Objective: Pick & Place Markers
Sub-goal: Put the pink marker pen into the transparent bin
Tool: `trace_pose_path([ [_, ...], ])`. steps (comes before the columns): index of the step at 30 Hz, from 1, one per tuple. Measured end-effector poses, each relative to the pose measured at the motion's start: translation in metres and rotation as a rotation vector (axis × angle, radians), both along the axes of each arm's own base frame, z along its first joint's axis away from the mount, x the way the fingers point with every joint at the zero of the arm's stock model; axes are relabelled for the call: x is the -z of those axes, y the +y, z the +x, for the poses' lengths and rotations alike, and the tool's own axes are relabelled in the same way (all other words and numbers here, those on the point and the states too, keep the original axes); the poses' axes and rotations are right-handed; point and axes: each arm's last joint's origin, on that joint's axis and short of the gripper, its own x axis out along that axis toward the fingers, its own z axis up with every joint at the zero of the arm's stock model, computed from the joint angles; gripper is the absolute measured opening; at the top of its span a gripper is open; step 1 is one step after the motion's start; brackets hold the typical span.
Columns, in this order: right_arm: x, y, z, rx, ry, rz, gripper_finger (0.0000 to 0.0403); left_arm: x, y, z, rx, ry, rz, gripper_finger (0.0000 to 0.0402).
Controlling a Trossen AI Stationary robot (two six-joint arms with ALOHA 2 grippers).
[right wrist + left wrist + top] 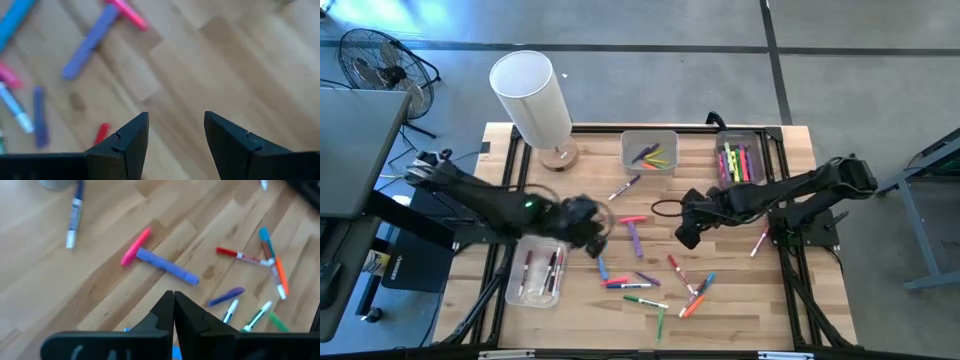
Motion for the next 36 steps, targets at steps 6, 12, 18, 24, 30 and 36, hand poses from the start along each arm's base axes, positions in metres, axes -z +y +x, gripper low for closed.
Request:
trace_pose_path([
  [6,0.026,0.003,-0.011,0.097,-0.042,0.137,0.0181,0.019,0.028,0.023,0.157,0.134,0.026,0.0002],
  [12,0.040,0.023,-0.033,0.332,0.028,0.225,0.0178,0.031,0.054,0.026,0.389,0.163,0.027,0.0001],
  [18,0.042,0.055,-0.049,0.594,0.004,0.319,0.0156,0.044,0.082,0.017,0.514,0.179,0.001,0.0000],
  [24,0.052,0.070,-0.062,0.798,0.108,0.359,0.0145,0.053,0.096,0.012,0.626,0.186,-0.010,0.0000],
  [30,0.060,0.087,-0.058,0.924,0.256,0.350,0.0144,0.060,0.101,0.005,0.710,0.224,-0.020,0.0000],
  [36,0.052,0.099,-0.057,1.038,0.463,0.221,0.0151,0.063,0.106,-0.001,0.745,0.275,-0.007,0.0000],
])
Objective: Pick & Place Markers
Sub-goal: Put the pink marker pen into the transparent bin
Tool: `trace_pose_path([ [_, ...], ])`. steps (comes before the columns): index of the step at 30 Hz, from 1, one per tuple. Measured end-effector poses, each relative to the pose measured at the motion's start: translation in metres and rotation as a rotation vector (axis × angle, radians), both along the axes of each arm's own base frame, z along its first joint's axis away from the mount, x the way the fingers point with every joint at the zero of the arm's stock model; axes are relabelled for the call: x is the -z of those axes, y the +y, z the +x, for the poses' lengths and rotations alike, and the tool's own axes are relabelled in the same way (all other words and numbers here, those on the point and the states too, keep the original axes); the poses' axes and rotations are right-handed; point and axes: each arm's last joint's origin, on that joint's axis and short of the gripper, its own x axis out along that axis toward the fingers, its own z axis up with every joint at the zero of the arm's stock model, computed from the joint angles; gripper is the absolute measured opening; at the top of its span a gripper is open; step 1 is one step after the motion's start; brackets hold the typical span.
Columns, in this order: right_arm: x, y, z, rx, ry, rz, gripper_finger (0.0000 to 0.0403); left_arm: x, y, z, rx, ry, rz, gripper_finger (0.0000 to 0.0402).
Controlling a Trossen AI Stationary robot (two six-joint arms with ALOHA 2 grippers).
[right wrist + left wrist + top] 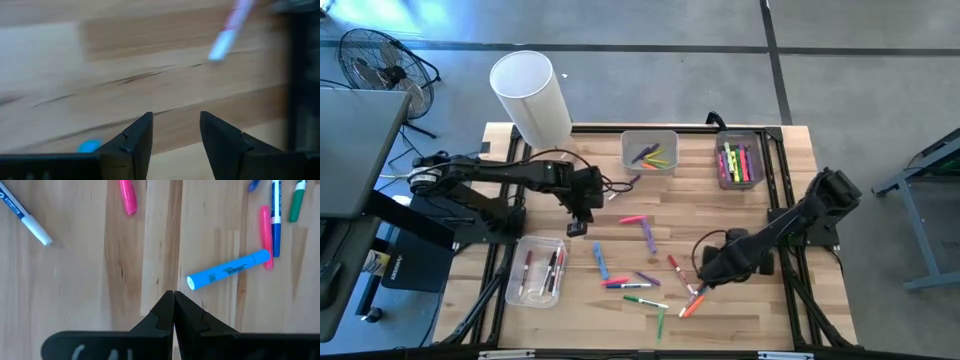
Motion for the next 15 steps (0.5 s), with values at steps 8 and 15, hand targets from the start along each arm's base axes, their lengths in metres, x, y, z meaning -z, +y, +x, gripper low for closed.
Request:
trace_pose_path([
  [8,0.010,-0.007,-0.022,0.057,0.211,-0.067,0.0181,-0.001,0.008,0.000,-0.020,-0.015,-0.015,0.0000],
  [15,0.033,-0.016,-0.036,0.064,0.234,-0.096,0.0190,-0.002,0.009,0.002,-0.057,-0.040,-0.033,0.0000],
])
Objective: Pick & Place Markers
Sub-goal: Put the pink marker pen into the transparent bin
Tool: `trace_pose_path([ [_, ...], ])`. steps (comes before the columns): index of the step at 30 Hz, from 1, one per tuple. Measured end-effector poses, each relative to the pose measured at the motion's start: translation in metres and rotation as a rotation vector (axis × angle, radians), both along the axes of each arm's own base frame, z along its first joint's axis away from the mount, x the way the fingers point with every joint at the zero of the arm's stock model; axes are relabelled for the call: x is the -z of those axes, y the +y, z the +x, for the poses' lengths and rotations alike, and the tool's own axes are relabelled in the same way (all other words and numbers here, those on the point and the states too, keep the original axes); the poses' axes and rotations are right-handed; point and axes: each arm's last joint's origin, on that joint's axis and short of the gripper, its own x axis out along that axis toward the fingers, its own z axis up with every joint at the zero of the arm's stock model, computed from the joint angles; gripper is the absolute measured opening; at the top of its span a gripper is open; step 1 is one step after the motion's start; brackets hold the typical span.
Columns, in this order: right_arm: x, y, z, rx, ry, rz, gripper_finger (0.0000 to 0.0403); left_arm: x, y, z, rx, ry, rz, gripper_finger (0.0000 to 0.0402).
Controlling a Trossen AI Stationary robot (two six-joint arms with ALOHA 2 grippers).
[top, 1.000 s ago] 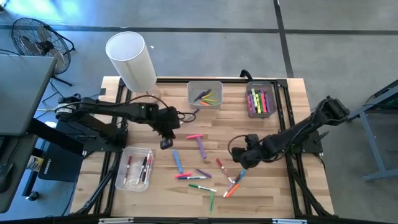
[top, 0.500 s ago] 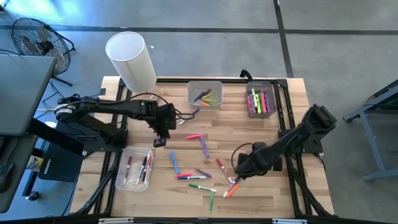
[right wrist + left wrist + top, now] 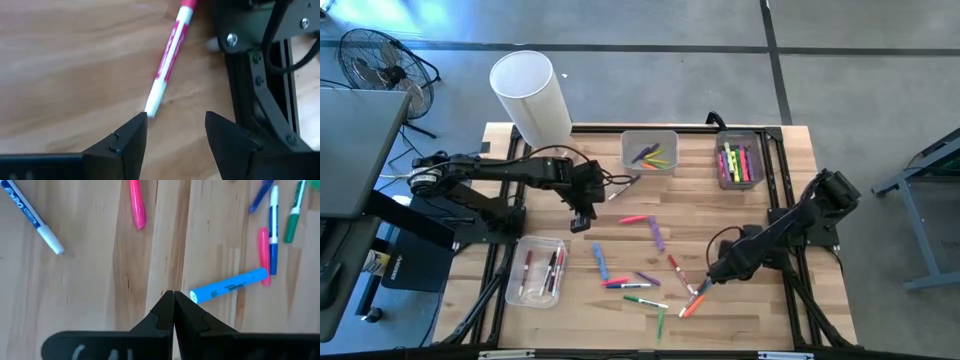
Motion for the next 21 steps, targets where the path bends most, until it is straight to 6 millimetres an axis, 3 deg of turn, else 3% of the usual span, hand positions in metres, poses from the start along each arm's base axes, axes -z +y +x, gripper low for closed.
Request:
trace_pose_path([
  [8,0.028,-0.010,-0.012,-0.002,-0.057,0.018,0.0189,-0.001,0.000,0.001,-0.049,-0.001,-0.029,0.0000],
  [12,0.032,-0.013,-0.015,-0.025,-0.083,0.012,0.0182,-0.001,0.000,0.002,-0.063,-0.003,-0.037,0.0000],
  [16,0.031,-0.016,-0.011,-0.029,-0.087,0.010,0.0145,-0.001,0.000,0.002,-0.080,-0.004,-0.045,0.0000],
  [21,0.033,-0.017,-0.008,-0.048,-0.125,0.010,0.0073,-0.002,0.000,0.004,-0.086,-0.024,-0.046,0.0000],
])
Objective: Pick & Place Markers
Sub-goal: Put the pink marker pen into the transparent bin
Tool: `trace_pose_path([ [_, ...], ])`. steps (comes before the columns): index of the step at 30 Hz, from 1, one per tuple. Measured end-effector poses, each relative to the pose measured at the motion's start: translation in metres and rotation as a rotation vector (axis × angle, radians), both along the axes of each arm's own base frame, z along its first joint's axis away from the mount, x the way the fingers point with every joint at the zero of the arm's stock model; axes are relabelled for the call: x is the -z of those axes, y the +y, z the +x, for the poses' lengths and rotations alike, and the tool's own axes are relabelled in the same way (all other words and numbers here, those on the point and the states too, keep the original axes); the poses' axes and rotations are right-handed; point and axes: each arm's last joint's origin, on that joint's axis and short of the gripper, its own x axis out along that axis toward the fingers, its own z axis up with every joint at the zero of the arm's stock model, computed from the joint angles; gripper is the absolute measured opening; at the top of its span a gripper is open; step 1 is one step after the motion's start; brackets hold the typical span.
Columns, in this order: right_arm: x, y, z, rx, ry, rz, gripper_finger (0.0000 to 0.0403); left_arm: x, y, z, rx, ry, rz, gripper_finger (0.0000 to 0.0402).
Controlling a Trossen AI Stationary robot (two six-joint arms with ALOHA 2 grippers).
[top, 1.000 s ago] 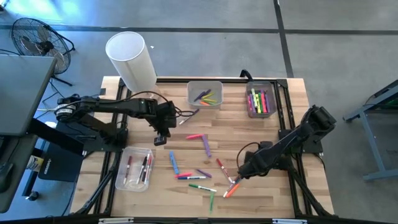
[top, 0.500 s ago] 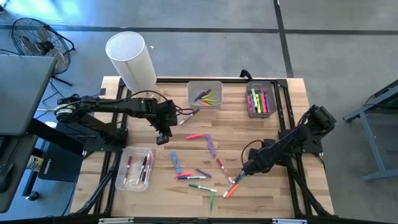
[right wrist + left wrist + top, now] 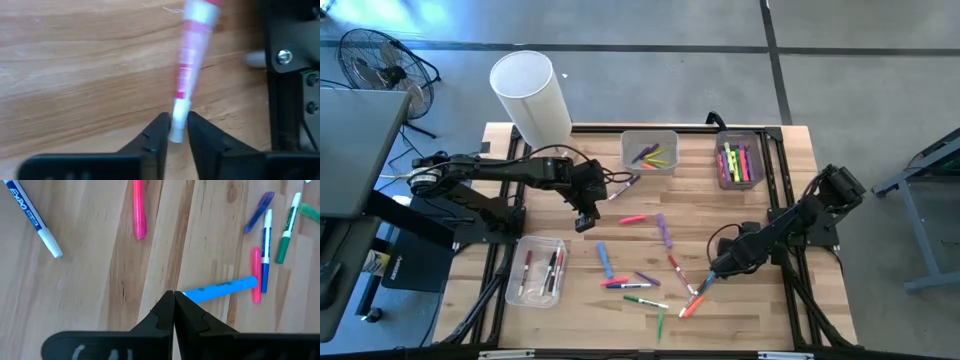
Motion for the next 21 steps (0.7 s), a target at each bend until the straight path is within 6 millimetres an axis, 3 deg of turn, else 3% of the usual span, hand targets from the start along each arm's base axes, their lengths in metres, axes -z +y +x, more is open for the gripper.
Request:
trace_pose_path([
  [5,0.000,0.000,0.001,-0.011,-0.010,-0.002,0.0016,0.000,0.000,0.000,-0.002,0.001,-0.002,0.0000],
  [15,-0.008,0.006,0.013,-0.122,-0.057,0.006,0.0048,0.000,0.000,0.000,0.003,-0.002,0.001,0.0000],
  [21,-0.013,0.015,0.035,-0.288,-0.229,0.051,0.0030,0.000,0.000,0.000,0.005,-0.003,0.003,0.0000],
])
